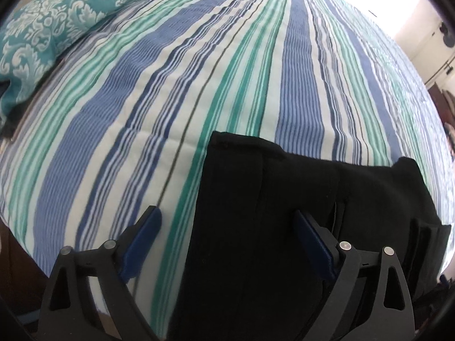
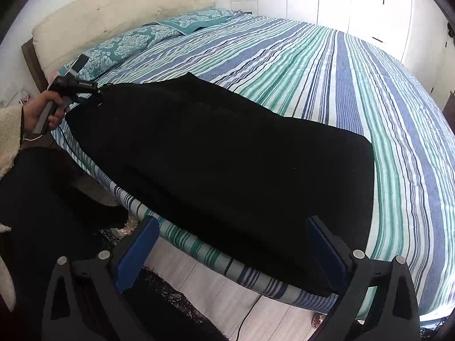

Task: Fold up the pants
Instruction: 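Grasp the folded pants edge with the left gripper and fold it over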

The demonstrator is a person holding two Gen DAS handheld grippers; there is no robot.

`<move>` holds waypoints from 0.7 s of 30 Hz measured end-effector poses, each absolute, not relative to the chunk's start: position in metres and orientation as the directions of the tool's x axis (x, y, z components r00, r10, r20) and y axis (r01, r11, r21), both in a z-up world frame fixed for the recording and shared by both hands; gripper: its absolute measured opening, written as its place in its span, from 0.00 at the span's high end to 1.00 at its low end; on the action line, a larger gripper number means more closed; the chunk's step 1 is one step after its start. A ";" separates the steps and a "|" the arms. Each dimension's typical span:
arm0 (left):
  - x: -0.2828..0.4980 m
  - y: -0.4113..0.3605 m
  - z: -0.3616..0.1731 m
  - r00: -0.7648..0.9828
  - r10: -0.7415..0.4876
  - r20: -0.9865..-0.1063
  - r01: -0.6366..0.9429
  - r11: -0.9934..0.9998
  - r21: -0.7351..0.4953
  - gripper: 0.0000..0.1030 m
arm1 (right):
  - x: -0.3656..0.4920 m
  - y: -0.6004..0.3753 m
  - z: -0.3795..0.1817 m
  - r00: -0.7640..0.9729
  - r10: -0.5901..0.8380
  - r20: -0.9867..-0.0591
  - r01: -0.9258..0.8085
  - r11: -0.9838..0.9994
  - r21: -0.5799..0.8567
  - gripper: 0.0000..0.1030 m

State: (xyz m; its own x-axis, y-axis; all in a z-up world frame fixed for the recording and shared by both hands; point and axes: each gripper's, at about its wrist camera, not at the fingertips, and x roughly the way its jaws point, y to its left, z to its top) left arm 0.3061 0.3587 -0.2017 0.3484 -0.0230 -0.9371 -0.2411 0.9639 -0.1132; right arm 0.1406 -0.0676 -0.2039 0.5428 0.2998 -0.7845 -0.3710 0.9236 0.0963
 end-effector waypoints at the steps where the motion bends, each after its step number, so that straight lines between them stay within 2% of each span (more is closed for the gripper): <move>1: 0.308 0.358 -0.199 0.346 -0.023 -0.938 -0.237 0.965 -0.111 0.08 | 0.141 -0.066 -0.205 0.536 0.303 -0.788 -0.374 0.922 0.100 0.02; 4: 0.302 0.365 -0.185 0.363 -0.101 -0.926 -0.177 0.968 -0.176 0.14 | 0.143 -0.060 -0.207 0.520 0.311 -0.796 -0.386 0.916 0.105 0.02; 7: 0.287 0.390 -0.173 0.383 -0.125 -0.915 -0.194 0.958 -0.212 0.12 | 0.140 -0.056 -0.202 0.528 0.328 -0.783 -0.403 0.909 0.109 0.02; 11: 0.263 0.404 -0.186 0.369 -0.242 -0.898 -0.213 0.918 -0.335 0.11 | 0.140 -0.057 -0.202 0.525 0.346 -0.777 -0.405 0.905 0.129 0.02; 13: 0.254 0.392 -0.200 0.343 -0.252 -0.905 -0.184 0.927 -0.327 0.10 | 0.143 -0.057 -0.204 0.516 0.349 -0.782 -0.398 0.906 0.141 0.02; 16: 0.247 0.371 -0.205 0.371 -0.185 -0.910 -0.116 0.963 -0.243 0.00 | 0.145 -0.057 -0.204 0.512 0.353 -0.783 -0.389 0.908 0.155 0.02; 18: 0.248 0.365 -0.206 0.378 -0.155 -0.913 -0.122 0.969 -0.215 0.00 | 0.143 -0.057 -0.202 0.521 0.351 -0.778 -0.397 0.907 0.144 0.02; 21: 0.250 0.371 -0.209 0.368 -0.178 -0.913 -0.162 0.954 -0.251 0.00 | 0.142 -0.057 -0.201 0.526 0.342 -0.779 -0.396 0.909 0.132 0.02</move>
State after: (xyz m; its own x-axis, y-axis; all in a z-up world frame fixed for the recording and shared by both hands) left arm 0.2500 0.3707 -0.2094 0.3682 -0.1777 -0.9126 -0.1617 0.9544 -0.2511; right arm 0.1424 -0.0572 -0.2014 0.5256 0.3419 -0.7790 -0.3959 0.9088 0.1318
